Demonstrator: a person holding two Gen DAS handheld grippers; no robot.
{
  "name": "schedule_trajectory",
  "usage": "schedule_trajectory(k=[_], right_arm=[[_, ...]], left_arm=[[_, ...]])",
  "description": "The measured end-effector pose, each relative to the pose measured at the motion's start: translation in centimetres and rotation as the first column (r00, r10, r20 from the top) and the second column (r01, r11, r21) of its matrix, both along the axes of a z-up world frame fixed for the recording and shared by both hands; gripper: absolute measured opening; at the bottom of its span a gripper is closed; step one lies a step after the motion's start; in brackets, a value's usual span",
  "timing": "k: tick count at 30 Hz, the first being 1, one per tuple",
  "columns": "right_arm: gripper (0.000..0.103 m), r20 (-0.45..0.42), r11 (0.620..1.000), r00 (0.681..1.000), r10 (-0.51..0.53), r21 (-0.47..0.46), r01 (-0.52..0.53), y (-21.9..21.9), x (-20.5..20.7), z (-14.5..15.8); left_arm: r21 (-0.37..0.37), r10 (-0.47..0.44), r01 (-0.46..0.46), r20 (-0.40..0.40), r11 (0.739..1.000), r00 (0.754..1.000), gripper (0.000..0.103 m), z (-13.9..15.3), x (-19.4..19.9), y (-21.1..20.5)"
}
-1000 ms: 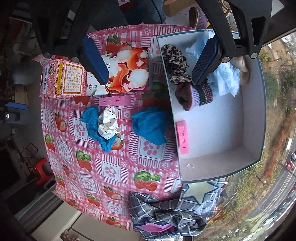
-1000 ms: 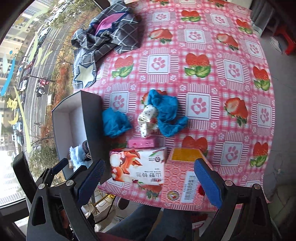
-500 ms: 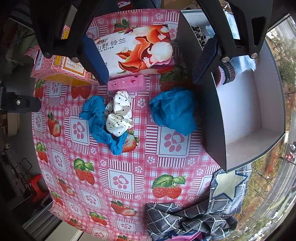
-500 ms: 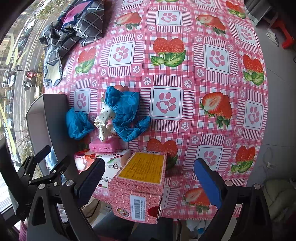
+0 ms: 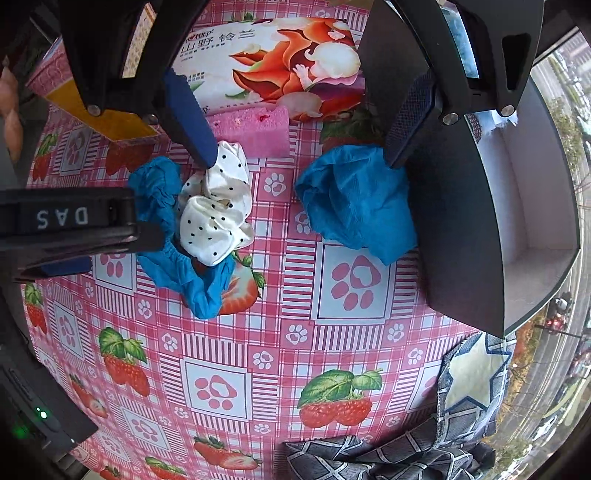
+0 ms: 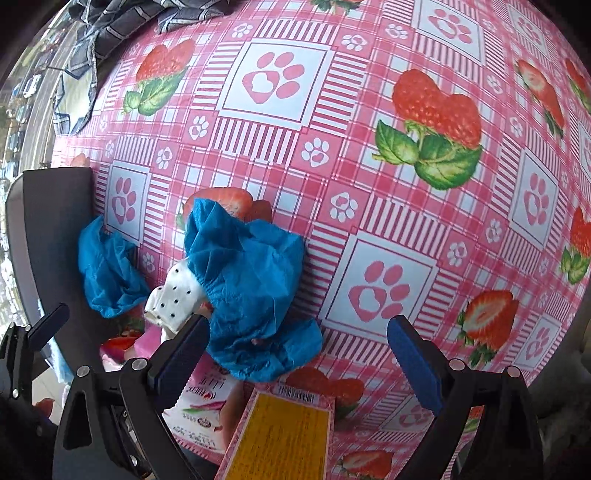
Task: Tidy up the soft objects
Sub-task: 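Move both tools back toward the blue cloth and polka-dot scrunchie, then grasp the polka-dot scrunchie with the left tool while the right tool grasps the blue cloth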
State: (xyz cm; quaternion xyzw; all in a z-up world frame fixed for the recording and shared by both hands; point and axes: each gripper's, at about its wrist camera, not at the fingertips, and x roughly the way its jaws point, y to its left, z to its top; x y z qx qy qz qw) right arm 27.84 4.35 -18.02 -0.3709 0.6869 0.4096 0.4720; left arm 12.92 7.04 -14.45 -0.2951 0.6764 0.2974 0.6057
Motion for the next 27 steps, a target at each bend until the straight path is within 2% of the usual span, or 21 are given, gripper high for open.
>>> schedule_trajectory(k=[4, 8, 12, 14, 16, 19, 22, 27], right_arm=[[0.098, 0.04, 0.997, 0.997, 0.069, -0.031, -0.068, 0.7, -0.6, -2.3], [0.098, 0.086, 0.993, 0.99, 0.112, -0.028, -0.11, 0.6, -0.8, -3.3], [0.098, 0.108, 0.996, 0.99, 0.091, -0.03, -0.088, -0.5, 0.3, -3.9], [0.098, 0.145, 0.997, 0.986, 0.077, -0.035, -0.073, -1.4, 1.5, -4.0], [0.102, 0.161, 0.999, 0.986, 0.046, -0.036, -0.041, -2.4, 2.7, -4.3], [0.102, 0.153, 0.999, 0.988, -0.023, -0.038, 0.029, -4.2, 5.0, -4.6], [0.102, 0.186, 0.996, 0.98, -0.072, -0.041, 0.081, -6.2, 7.2, -4.6], [0.102, 0.206, 0.983, 0.966, -0.154, -0.065, 0.171, -10.0, 10.4, -4.9]], left_arm=[[-0.002, -0.005, 0.005, -0.066, 1.0, 0.998, 0.093, -2.2, 1.2, 0.7], [0.001, -0.019, 0.02, -0.122, 1.0, 0.992, 0.093, -3.8, 2.3, 0.9], [0.016, -0.058, 0.061, -0.156, 0.998, 0.986, 0.093, -4.7, 3.5, 0.8], [0.026, -0.08, 0.086, -0.173, 0.996, 0.982, 0.093, -5.1, 4.2, 0.7], [0.032, -0.088, 0.096, -0.189, 0.995, 0.978, 0.093, -5.5, 4.4, 0.9], [0.025, -0.071, 0.078, -0.194, 0.997, 0.978, 0.093, -6.0, 4.8, 1.5], [0.035, -0.085, 0.093, -0.191, 0.995, 0.978, 0.093, -5.9, 5.5, 1.9], [0.041, -0.088, 0.093, -0.098, 0.995, 0.991, 0.093, -4.9, 8.5, 1.6]])
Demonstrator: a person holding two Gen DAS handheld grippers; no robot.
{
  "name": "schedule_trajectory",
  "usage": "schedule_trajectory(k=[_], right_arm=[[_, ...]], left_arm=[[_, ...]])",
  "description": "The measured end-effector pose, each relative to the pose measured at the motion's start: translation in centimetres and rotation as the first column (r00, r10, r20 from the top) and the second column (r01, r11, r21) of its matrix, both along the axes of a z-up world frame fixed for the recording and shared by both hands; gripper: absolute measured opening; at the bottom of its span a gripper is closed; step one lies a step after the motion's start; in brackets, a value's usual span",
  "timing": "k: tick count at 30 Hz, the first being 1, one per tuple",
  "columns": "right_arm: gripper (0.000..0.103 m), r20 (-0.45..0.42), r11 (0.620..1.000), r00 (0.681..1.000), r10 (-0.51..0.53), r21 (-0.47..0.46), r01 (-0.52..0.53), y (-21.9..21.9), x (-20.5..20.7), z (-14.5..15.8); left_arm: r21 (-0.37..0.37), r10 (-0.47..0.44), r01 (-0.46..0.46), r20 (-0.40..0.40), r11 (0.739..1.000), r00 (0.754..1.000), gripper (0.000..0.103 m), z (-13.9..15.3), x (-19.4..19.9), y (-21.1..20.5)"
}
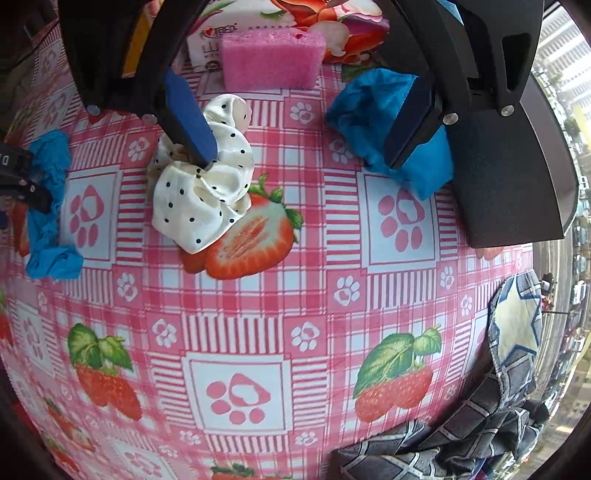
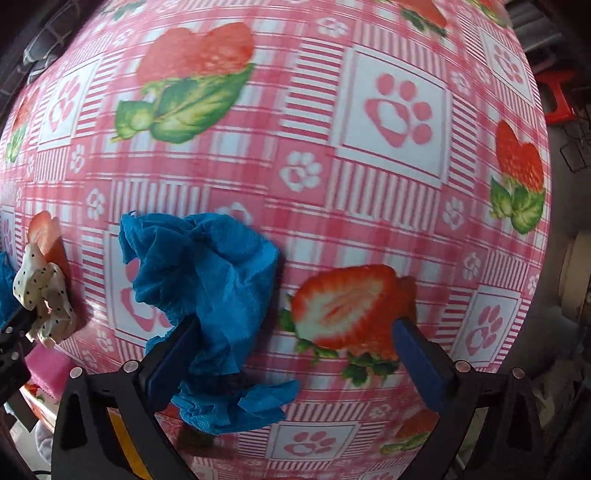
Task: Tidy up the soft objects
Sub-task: 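Grasp the polka-dot scrunchie with the left tool while the right tool grasps the blue cloth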
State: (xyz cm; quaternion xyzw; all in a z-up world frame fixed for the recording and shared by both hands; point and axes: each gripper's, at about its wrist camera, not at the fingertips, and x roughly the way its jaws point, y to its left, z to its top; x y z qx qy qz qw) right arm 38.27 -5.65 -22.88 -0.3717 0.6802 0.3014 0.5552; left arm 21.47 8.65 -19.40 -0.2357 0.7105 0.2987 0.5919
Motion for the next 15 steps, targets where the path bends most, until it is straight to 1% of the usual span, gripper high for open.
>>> schedule_trajectory(k=[2, 4, 5, 8, 11, 12, 13, 14, 15], right_arm=[[0.102, 0.011, 0.999, 0.999, -0.033, -0.008, 0.033, -1.5, 1.0, 0.1], [0.102, -0.004, 0.996, 0.997, -0.082, 0.037, 0.082, -3.0, 1.6, 1.0], [0.102, -0.02, 0.991, 0.994, -0.108, 0.072, 0.109, -3.7, 1.9, 1.6], [0.102, -0.055, 0.971, 0.983, -0.175, 0.156, 0.182, -6.1, 2.7, 3.3], [0.102, -0.073, 0.95, 0.974, -0.213, 0.217, 0.224, -7.7, 2.0, 5.3], [0.102, -0.081, 0.945, 0.975, -0.209, 0.24, 0.223, -8.3, 1.5, 5.8], [0.102, -0.084, 0.944, 0.979, -0.188, 0.258, 0.204, -7.5, 1.1, 7.0], [0.102, -0.076, 0.949, 0.986, -0.145, 0.272, 0.161, -7.2, 0.6, 7.3], [0.102, -0.054, 0.957, 0.995, -0.081, 0.275, 0.093, -6.5, -0.5, 7.5]], left_arm=[[0.012, -0.003, 0.002, 0.051, 1.0, 0.999, 0.093, 1.2, 0.6, -0.1], [0.006, -0.01, 0.01, 0.091, 1.0, 0.996, 0.093, 2.1, 1.1, -0.2], [-0.001, -0.017, 0.017, 0.096, 1.0, 0.995, 0.093, 2.1, 1.3, -0.2], [-0.01, -0.033, 0.034, 0.075, 0.999, 0.997, 0.093, 1.5, 1.9, -0.3], [-0.042, -0.017, 0.021, 0.079, 0.999, 0.997, 0.093, 0.7, 2.6, -0.5], [-0.052, -0.023, 0.028, 0.081, 0.998, 0.996, 0.093, 0.4, 3.0, -0.6], [-0.065, -0.035, 0.04, 0.079, 0.997, 0.996, 0.093, 0.1, 3.3, -1.0], [-0.085, -0.049, 0.055, 0.077, 0.995, 0.996, 0.093, -0.4, 3.5, -1.0], [-0.097, -0.061, 0.067, 0.069, 0.993, 0.996, 0.093, -0.9, 3.9, -1.5]])
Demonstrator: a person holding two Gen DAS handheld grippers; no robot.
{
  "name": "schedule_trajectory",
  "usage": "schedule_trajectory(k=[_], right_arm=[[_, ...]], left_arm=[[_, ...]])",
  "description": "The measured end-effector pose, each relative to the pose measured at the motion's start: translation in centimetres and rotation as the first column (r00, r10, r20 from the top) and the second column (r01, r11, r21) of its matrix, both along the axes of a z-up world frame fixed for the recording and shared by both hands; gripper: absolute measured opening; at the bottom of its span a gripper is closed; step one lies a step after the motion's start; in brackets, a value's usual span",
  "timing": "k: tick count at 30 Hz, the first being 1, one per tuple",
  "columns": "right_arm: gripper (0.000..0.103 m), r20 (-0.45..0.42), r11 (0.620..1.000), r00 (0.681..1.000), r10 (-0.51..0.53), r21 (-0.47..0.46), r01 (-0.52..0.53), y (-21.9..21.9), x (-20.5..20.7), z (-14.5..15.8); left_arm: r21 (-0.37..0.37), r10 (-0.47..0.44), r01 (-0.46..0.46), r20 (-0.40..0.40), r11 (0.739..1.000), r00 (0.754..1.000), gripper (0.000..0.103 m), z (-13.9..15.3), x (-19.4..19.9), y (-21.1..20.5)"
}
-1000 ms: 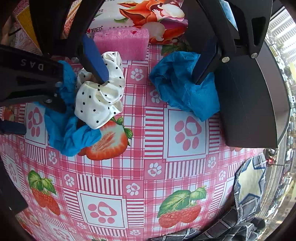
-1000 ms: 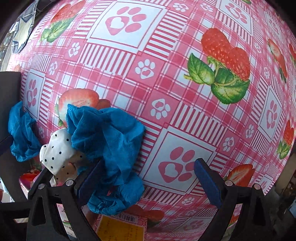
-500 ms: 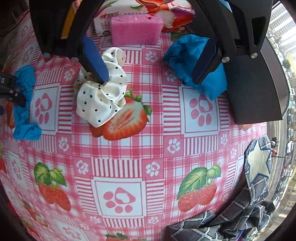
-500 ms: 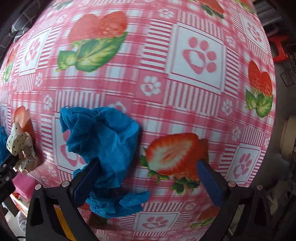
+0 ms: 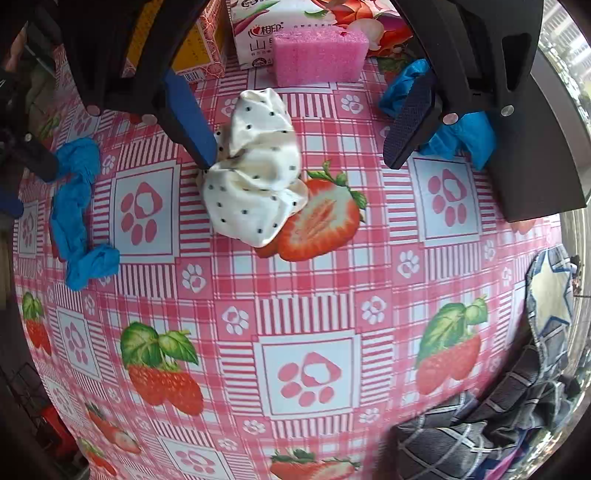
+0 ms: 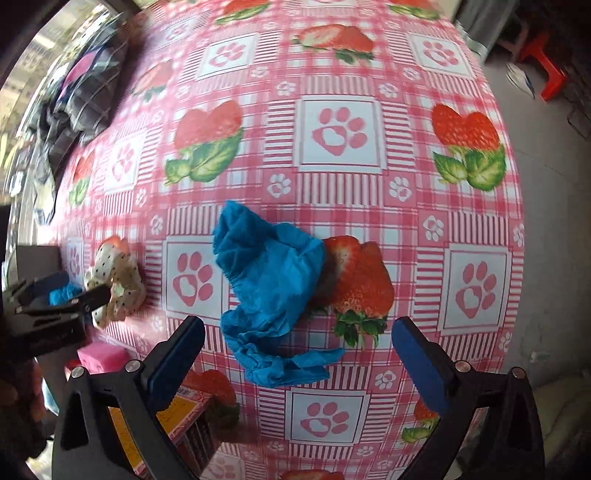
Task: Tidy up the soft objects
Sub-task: 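Grasp the polka-dot scrunchie with the left tool while the right tool grasps the blue cloth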
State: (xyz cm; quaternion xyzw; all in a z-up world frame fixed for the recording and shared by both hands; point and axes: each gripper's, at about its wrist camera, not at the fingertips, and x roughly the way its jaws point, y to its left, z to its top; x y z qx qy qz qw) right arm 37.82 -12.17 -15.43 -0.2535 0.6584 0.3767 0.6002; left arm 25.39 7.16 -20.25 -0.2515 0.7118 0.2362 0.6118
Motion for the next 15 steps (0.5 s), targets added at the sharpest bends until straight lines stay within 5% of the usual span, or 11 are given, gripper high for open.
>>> schedule_trajectory(k=[5, 15], right_arm=[[0.102, 0.113, 0.955, 0.95, 0.292, -0.08, -0.285, 2.8, -4.3, -1.5], [0.102, 0.066, 0.961, 0.966, 0.251, -0.137, -0.241, 4.0, -4.8, -5.8]], left_arm=[[-0.009, -0.019, 0.019, -0.014, 1.0, 1.0, 0.093, -1.5, 1.9, -1.1], [-0.031, 0.012, -0.014, -0.033, 0.999, 0.999, 0.099, -6.0, 2.7, -1.9]])
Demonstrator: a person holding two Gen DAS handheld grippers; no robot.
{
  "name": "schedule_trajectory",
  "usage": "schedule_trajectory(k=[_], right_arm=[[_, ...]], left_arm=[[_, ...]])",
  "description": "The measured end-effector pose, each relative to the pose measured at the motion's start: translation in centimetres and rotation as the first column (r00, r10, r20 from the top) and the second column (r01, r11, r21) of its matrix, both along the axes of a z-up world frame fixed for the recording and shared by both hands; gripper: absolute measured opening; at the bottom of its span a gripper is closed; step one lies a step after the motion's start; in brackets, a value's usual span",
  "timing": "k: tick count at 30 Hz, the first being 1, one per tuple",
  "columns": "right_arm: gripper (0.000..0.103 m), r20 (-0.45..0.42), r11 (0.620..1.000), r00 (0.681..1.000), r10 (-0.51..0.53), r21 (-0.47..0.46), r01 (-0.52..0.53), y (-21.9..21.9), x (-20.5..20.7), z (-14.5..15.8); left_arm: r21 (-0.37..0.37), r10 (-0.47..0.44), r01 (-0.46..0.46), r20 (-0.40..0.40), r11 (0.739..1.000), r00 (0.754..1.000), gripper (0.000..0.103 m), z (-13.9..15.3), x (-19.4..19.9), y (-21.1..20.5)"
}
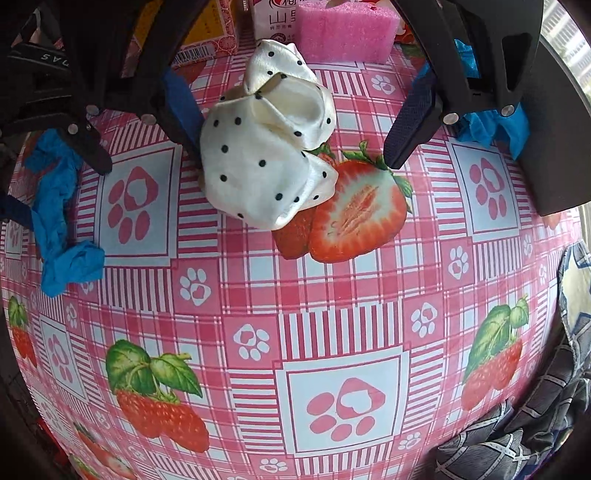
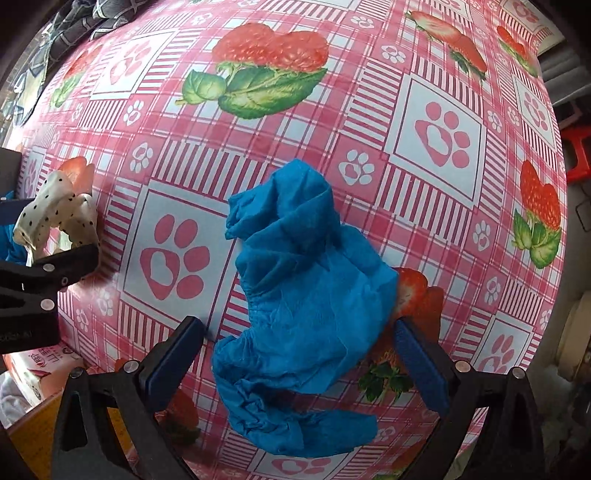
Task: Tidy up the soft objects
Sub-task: 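Grasp the polka-dot scrunchie with the left tool while the right tool grasps the blue cloth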
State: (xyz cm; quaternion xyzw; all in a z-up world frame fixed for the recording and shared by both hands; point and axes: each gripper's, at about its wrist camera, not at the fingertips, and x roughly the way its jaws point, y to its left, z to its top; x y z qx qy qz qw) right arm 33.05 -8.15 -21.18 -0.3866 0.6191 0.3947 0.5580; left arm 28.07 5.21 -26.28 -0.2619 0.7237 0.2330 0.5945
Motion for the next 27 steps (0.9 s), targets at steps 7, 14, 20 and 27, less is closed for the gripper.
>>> schedule_trajectory(k=[7, 14, 20, 27], right_arm=[[0.103, -0.022, 0.999, 0.999, -0.043, -0.004, 0.043, 0.4, 4.2, -2.1], [0.103, -0.013, 0.999, 0.999, -0.043, 0.019, 0.043, 0.6, 4.0, -2.0], [0.103, -0.013, 0.999, 0.999, -0.042, 0.013, 0.042, 0.3, 3.4, -1.4], [0.089, -0.013, 0.999, 0.999, -0.045, -0.027, 0.044, -0.1, 3.8, -1.0]], left_arm=[[-0.042, 0.054, -0.054, 0.016, 0.998, 0.998, 0.103, -2.0, -1.2, 0.6], [-0.038, 0.064, -0.063, 0.028, 0.997, 0.998, 0.103, -2.9, -1.9, 0.9], [-0.047, 0.061, -0.06, 0.023, 0.997, 0.998, 0.103, -3.2, -3.3, 0.9], [-0.071, 0.068, -0.068, 0.003, 0.995, 0.998, 0.095, -1.9, -2.4, 0.9]])
